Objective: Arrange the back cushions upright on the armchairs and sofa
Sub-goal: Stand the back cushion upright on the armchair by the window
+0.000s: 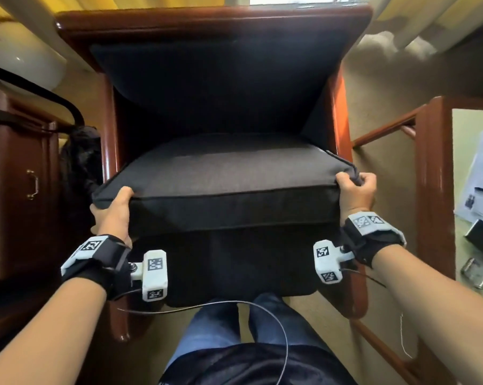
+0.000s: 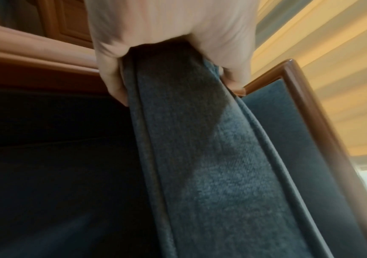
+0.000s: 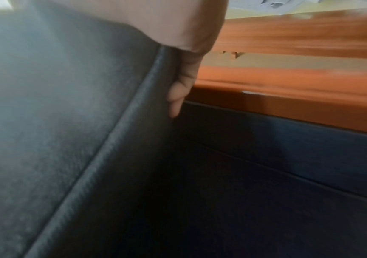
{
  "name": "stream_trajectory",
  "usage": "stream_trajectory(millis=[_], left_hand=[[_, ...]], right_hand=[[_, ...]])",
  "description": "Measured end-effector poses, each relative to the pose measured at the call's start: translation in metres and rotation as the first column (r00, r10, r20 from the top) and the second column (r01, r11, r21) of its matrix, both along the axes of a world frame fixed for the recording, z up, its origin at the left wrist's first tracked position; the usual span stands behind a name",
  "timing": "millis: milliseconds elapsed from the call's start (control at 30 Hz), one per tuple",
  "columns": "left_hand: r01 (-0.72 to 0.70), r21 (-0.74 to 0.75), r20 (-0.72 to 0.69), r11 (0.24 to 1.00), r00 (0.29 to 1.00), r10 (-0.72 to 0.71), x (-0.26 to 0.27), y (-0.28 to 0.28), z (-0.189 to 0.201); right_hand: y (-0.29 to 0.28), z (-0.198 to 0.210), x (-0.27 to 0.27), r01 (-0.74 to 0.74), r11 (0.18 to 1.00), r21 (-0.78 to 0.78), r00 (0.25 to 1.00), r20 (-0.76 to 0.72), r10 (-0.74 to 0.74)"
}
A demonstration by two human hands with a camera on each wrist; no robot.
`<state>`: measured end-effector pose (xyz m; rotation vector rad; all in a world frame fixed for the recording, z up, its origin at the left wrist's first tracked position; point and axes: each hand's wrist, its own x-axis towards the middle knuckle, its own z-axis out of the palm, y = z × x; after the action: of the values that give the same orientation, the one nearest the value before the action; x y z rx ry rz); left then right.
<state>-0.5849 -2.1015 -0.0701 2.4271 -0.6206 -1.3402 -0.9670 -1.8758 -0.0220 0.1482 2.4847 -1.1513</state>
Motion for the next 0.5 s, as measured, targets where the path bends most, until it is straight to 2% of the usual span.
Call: stream_trajectory(millis=[133,233,333,500], left_hand=[[0.027,-0.094,-0.027,0.995,0.999,-0.030,-0.048,-0.032,0.048],[0.054,-0.154,-0.038,0.987,0.997,-0.061,-0.065,-0.055,0.059],[0.049,-0.155,-0.010,0.987,0.999,-0.051,-0.071,-0.061,0.062],[0.132,-0.182,-0.037,0.974,0.989,-0.141,-0.096,-0.089,0.074]], right_hand=[[-0.055,0.023,-0.040,-0.040,0.999,0.006,0.998,-0.052,0.040],[-0.087,0.034,-0.058,-0.065,0.998,0.005,0.995,-0.075,0.065],[-0.095,0.033,-0.066,-0.086,0.996,0.027,0.994,-0.071,0.088],[-0.094,0.036,-0.074,-0.047,0.993,0.107,0.999,-0.017,0.049]])
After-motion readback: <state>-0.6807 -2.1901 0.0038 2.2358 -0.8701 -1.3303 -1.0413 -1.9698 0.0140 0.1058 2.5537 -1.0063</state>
